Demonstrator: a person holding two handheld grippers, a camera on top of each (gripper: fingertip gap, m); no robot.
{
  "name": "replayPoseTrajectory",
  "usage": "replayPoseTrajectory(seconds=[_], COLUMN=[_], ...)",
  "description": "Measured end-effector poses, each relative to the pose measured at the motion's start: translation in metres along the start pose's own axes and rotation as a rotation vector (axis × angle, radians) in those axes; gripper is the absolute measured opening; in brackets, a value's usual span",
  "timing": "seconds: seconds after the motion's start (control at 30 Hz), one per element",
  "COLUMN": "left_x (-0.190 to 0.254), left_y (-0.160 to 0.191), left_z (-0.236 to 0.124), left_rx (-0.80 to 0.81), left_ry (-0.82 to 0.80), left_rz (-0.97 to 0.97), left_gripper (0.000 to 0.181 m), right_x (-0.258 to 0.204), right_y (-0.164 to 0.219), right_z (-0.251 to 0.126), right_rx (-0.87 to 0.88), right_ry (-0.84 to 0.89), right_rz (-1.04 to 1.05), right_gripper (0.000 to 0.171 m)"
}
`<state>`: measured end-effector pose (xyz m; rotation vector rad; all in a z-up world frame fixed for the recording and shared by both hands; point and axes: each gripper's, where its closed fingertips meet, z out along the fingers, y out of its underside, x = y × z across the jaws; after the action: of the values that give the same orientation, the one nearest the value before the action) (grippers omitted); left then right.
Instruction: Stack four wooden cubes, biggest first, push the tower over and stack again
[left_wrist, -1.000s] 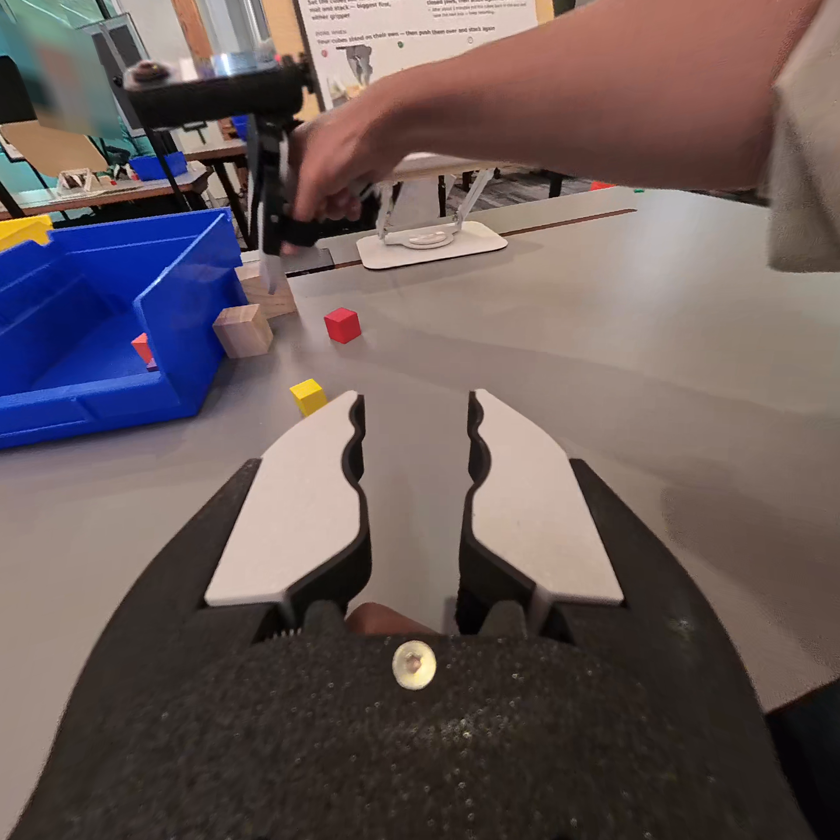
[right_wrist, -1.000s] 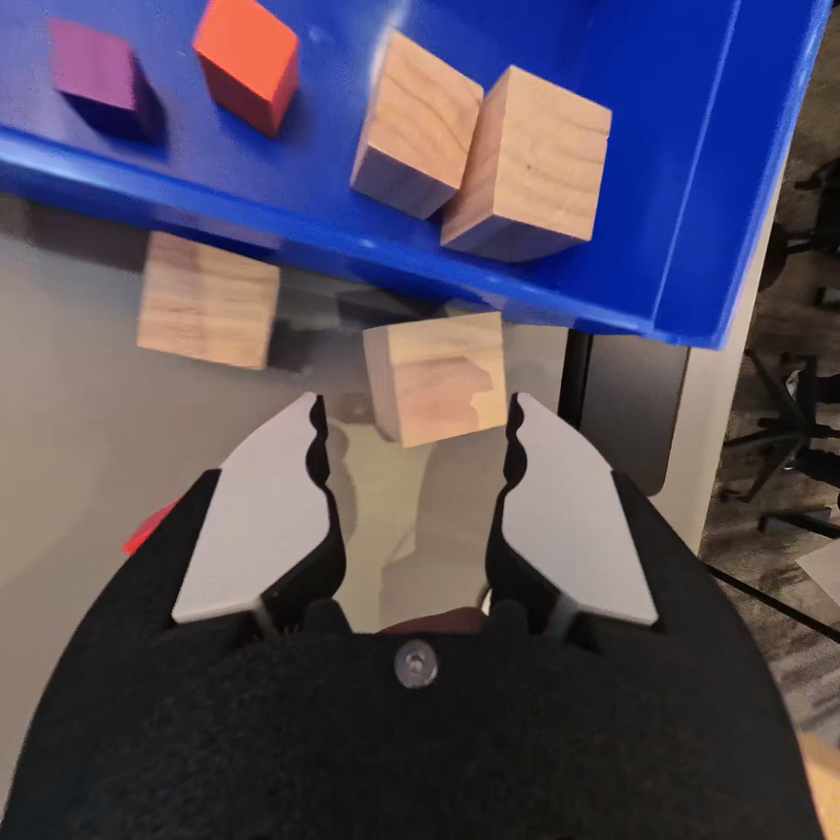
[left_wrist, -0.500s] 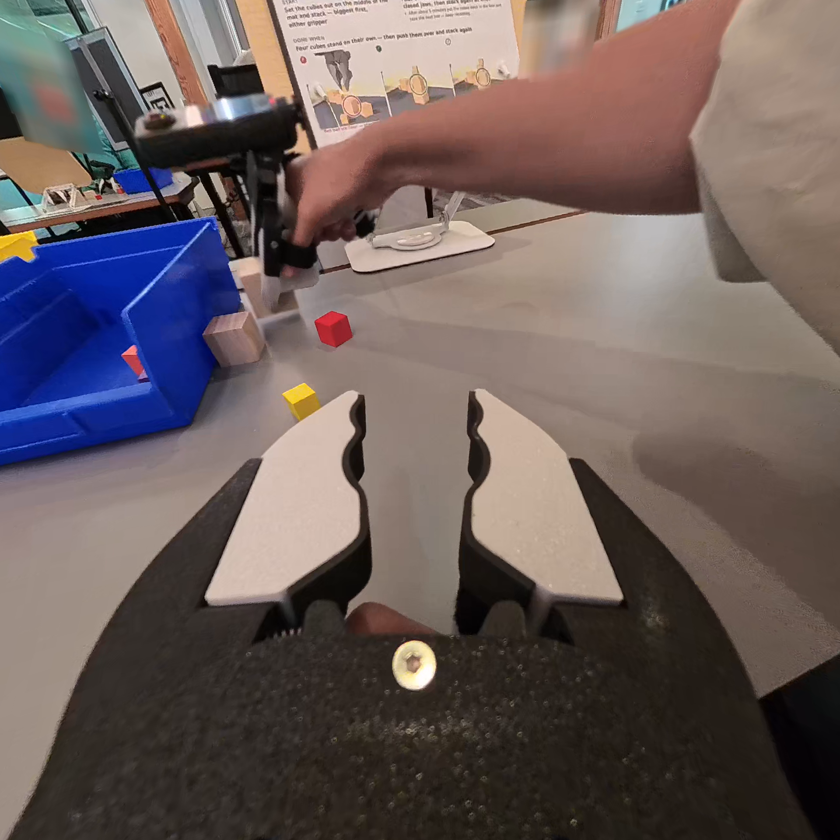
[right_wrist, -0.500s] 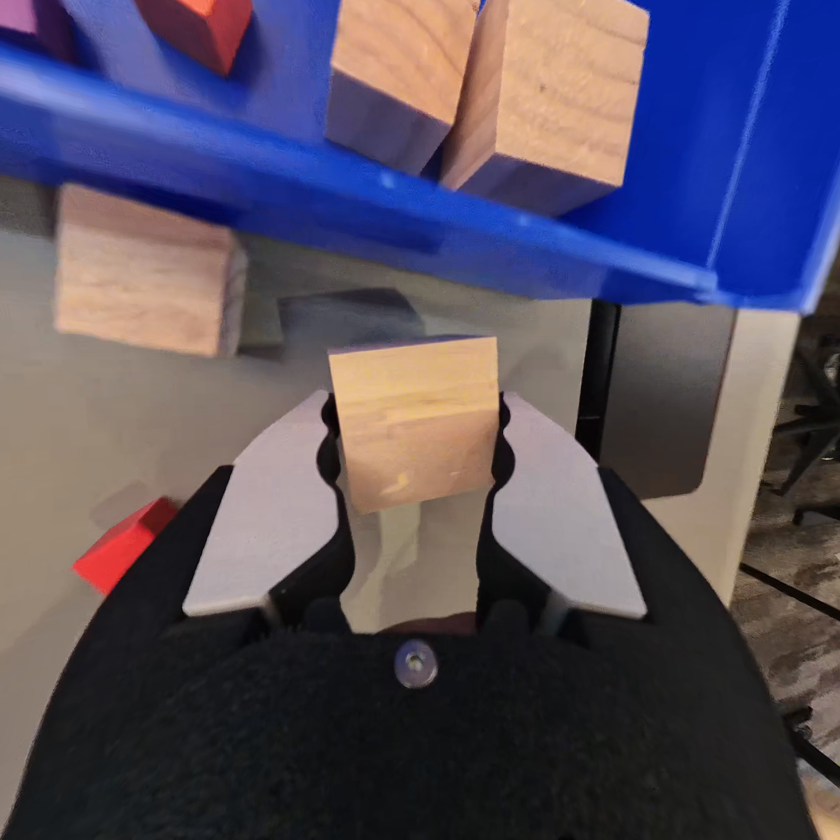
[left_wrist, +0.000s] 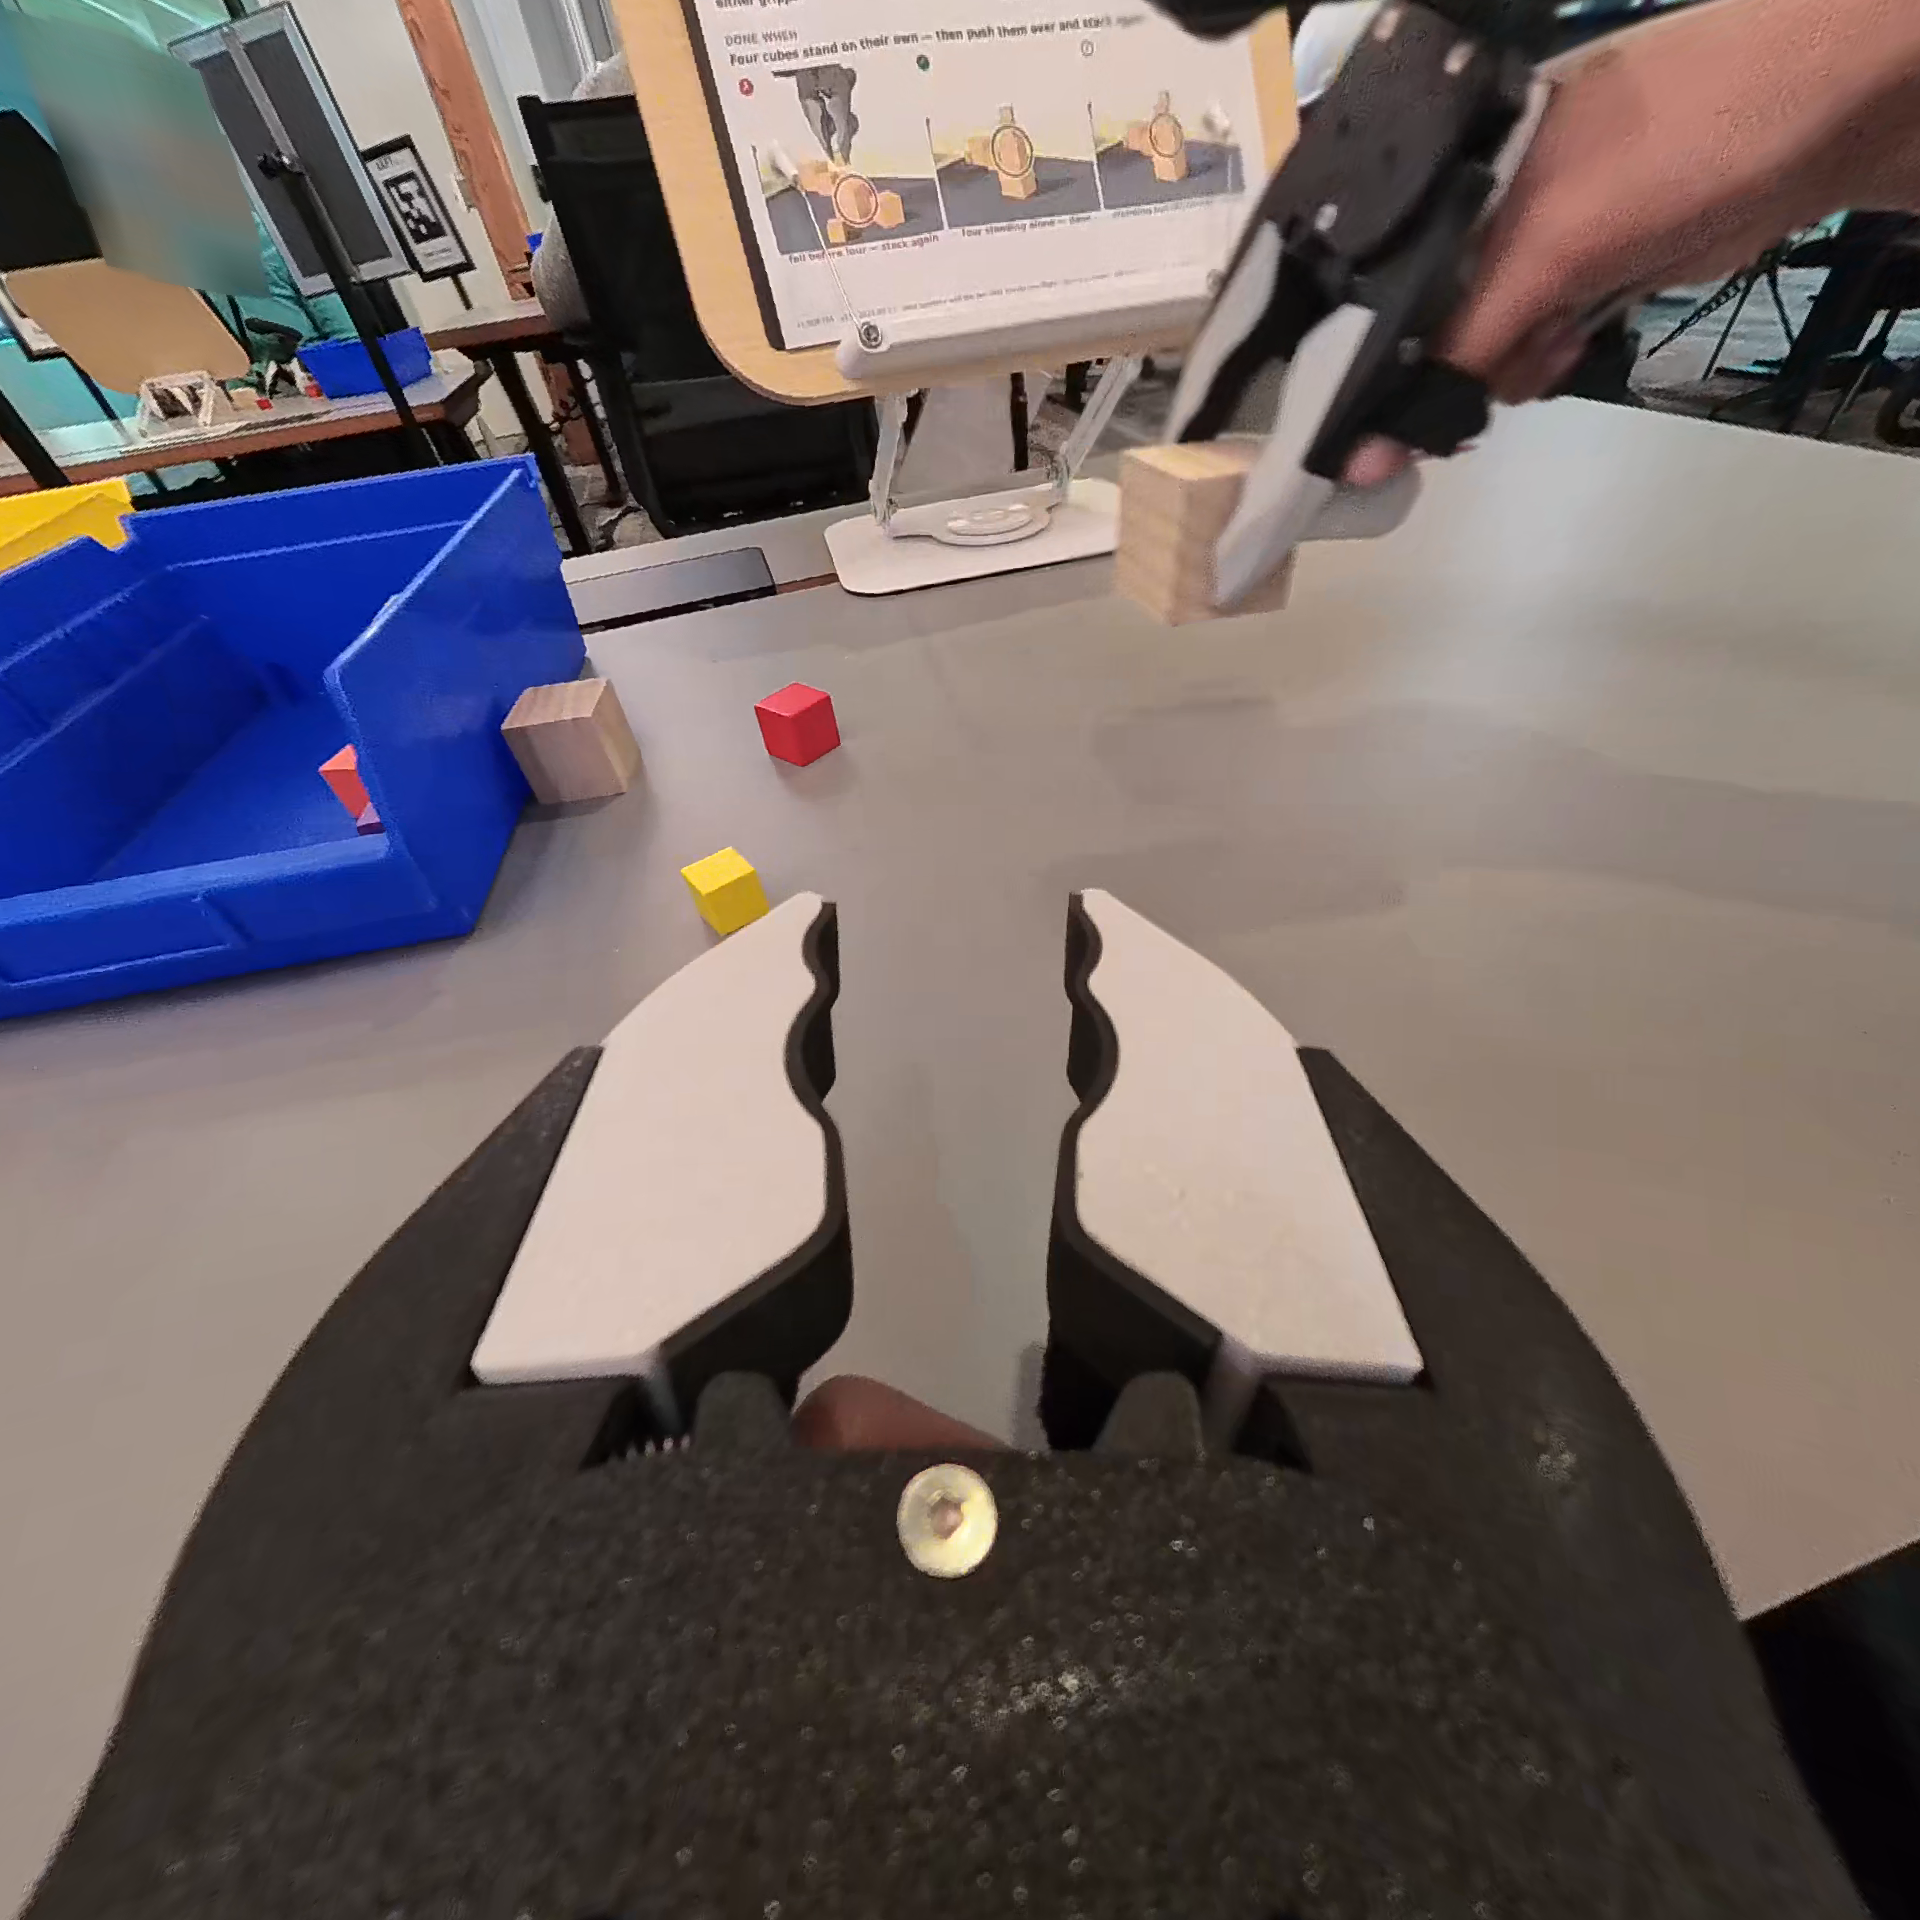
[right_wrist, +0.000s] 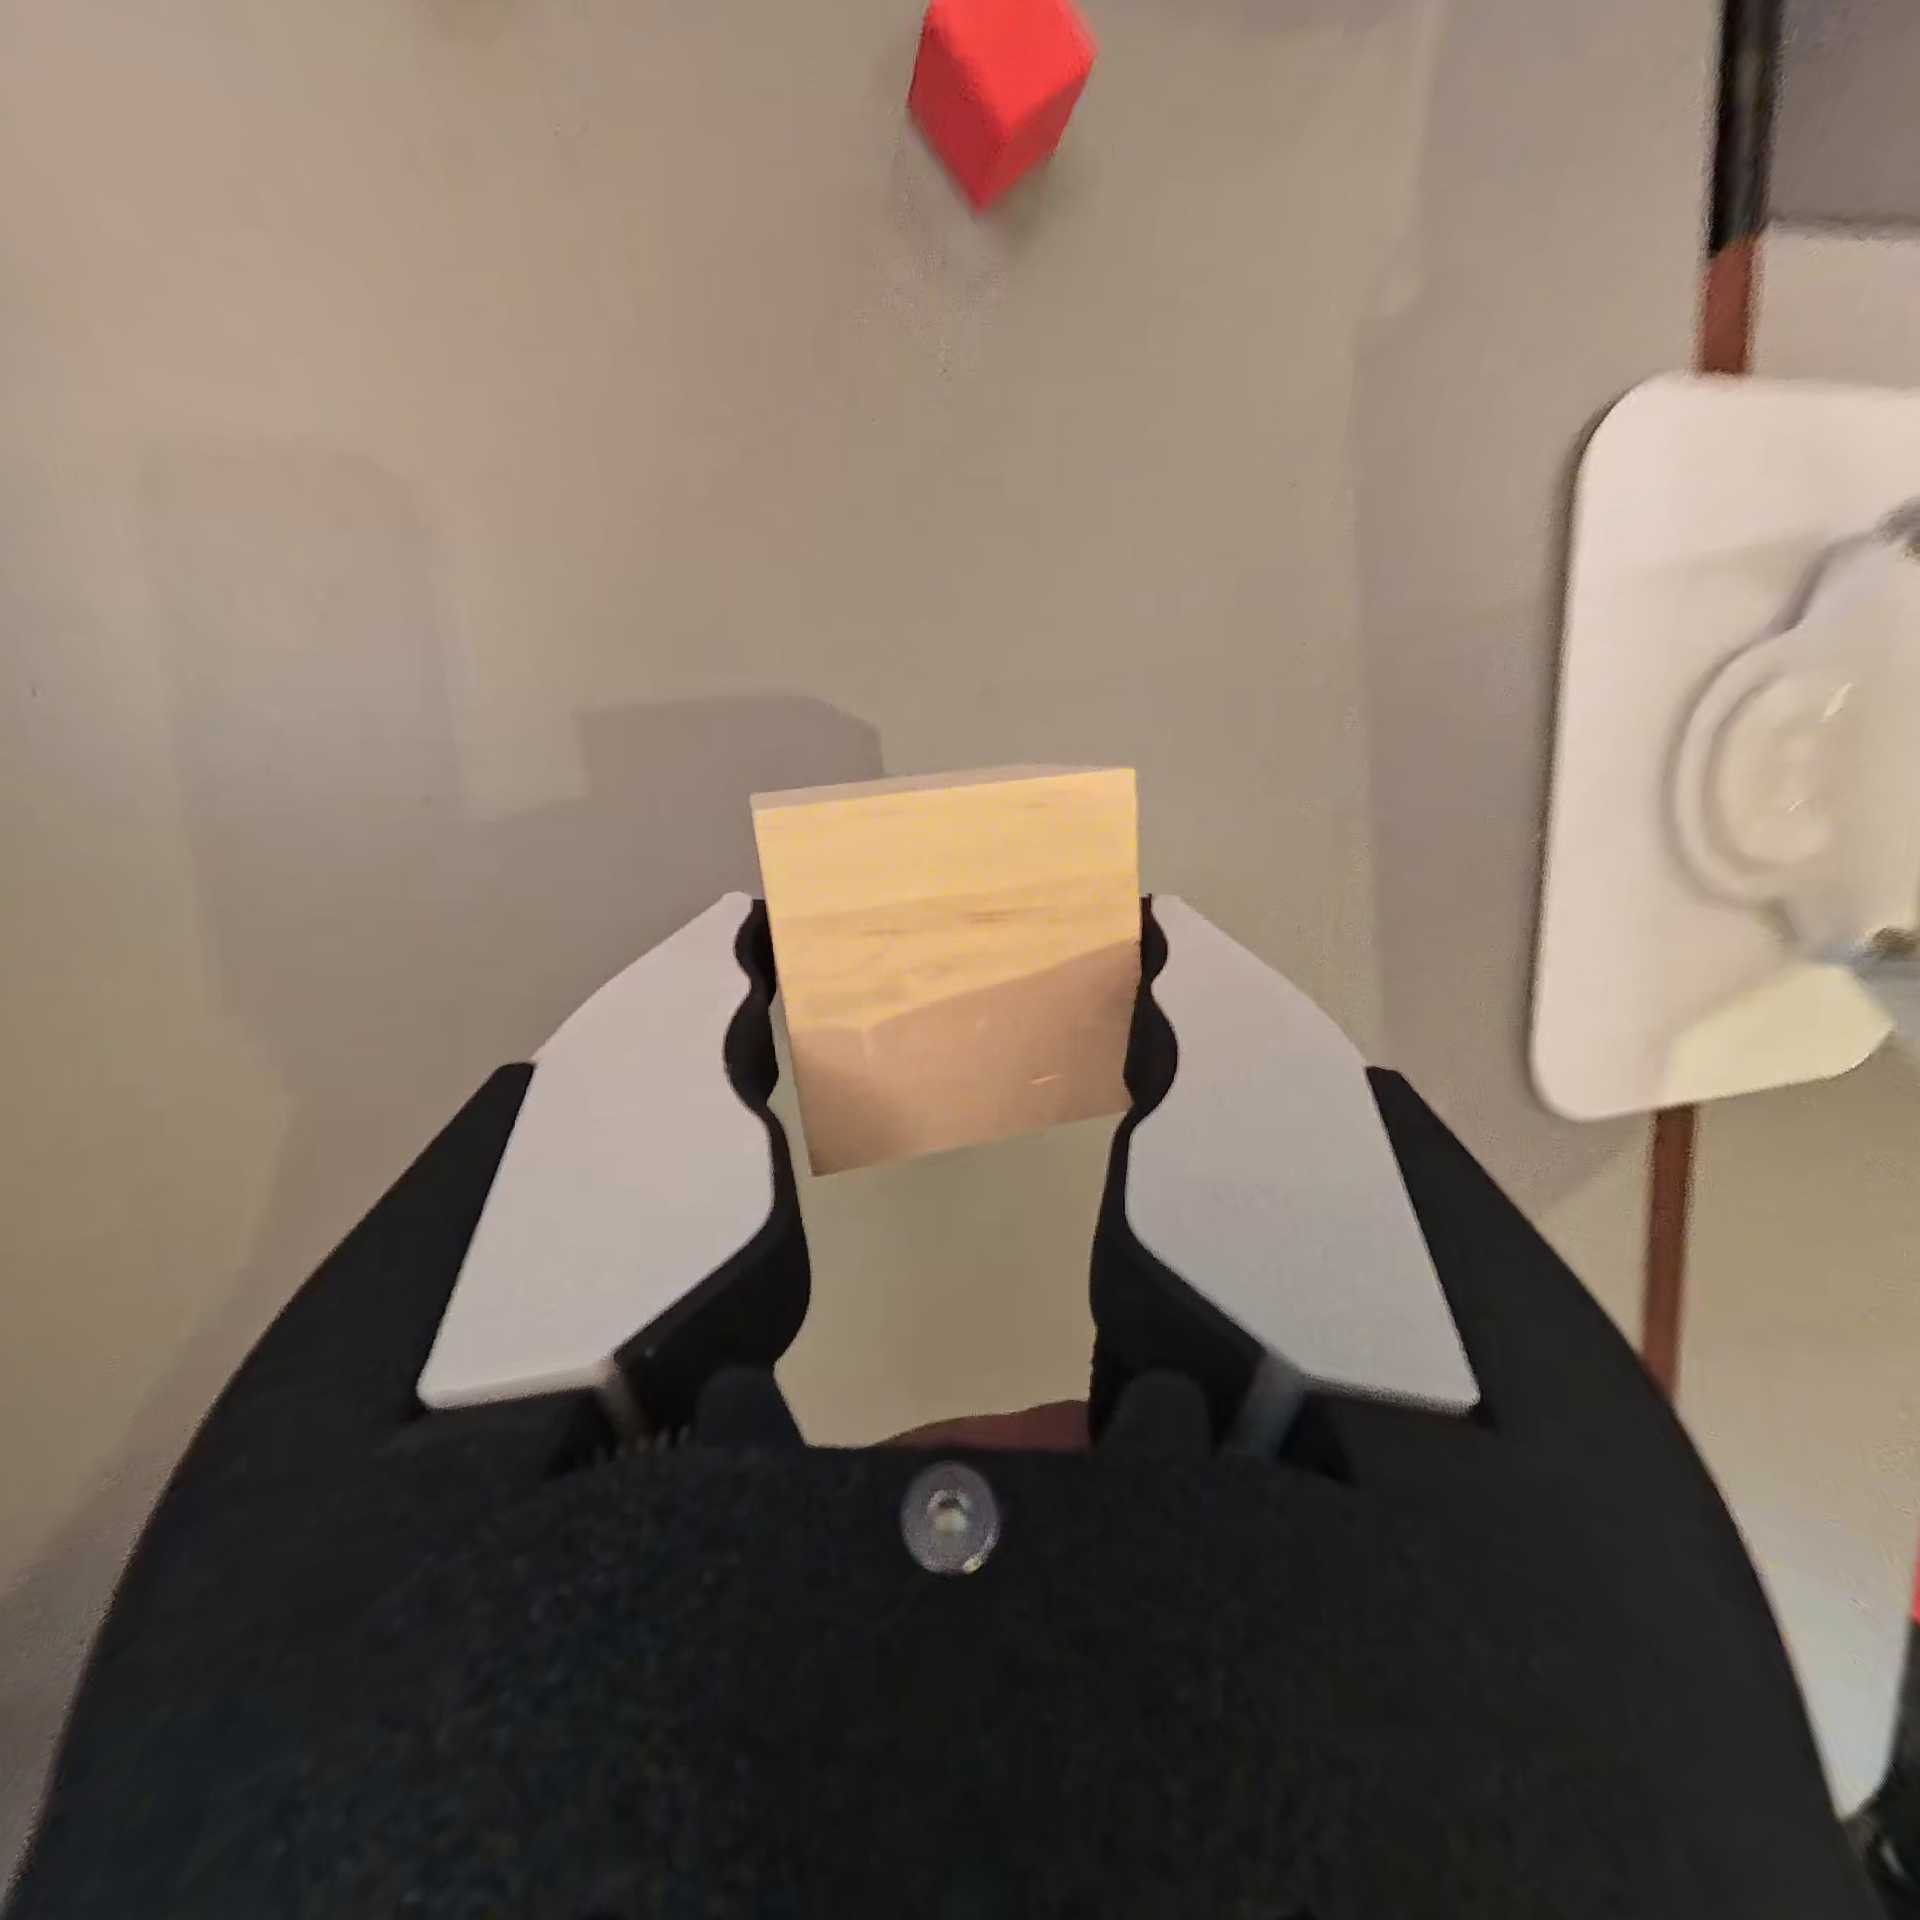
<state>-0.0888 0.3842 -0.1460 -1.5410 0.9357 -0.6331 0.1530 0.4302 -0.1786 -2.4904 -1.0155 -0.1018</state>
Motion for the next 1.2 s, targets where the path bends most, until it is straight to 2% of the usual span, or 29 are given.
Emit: replayPoseTrajectory(seconds=[0.27,0.43,0.5,0.6,0.7,0.83,0.97,1.07,1.2], left_x=[0.004,0.001,0.001,0.0,0.0,-0.007,-0.019,-0.037,-0.066], left_y=[0.003,0.019,0.021,0.02,0.022,0.024,0.015,-0.002,-0.027], left_z=[0.005,0.011,0.012,0.01,0.01,0.011,0.02,0.042,0.094], left_rx=[-0.059,-0.139,-0.151,-0.145,-0.166,-0.208,-0.253,-0.342,-0.502], left_ry=[-0.026,-0.007,0.003,-0.001,0.01,0.04,0.139,0.171,0.213], left_rz=[0.085,0.036,0.017,-0.007,-0.031,0.039,0.098,0.309,0.678], left_gripper=[0.043,0.043,0.043,0.043,0.048,0.055,0.062,0.063,0.059], right_x=[-0.029,-0.04,-0.044,-0.045,-0.064,-0.125,-0.185,-0.21,-0.224], right_y=[0.05,0.056,0.052,0.05,0.046,0.063,0.083,0.093,0.101], right_z=[0.015,0.02,0.015,-0.011,-0.059,-0.106,-0.118,-0.116,-0.112], right_rx=[-0.076,-0.031,0.018,0.099,0.278,0.55,0.683,0.662,0.676], right_ry=[0.015,-0.003,0.009,0.099,0.205,0.277,0.195,0.154,0.118], right_rz=[0.016,0.044,0.044,0.053,0.108,0.231,0.351,0.361,0.396], right_gripper=[0.066,0.064,0.069,0.078,0.08,0.076,0.069,0.071,0.07])
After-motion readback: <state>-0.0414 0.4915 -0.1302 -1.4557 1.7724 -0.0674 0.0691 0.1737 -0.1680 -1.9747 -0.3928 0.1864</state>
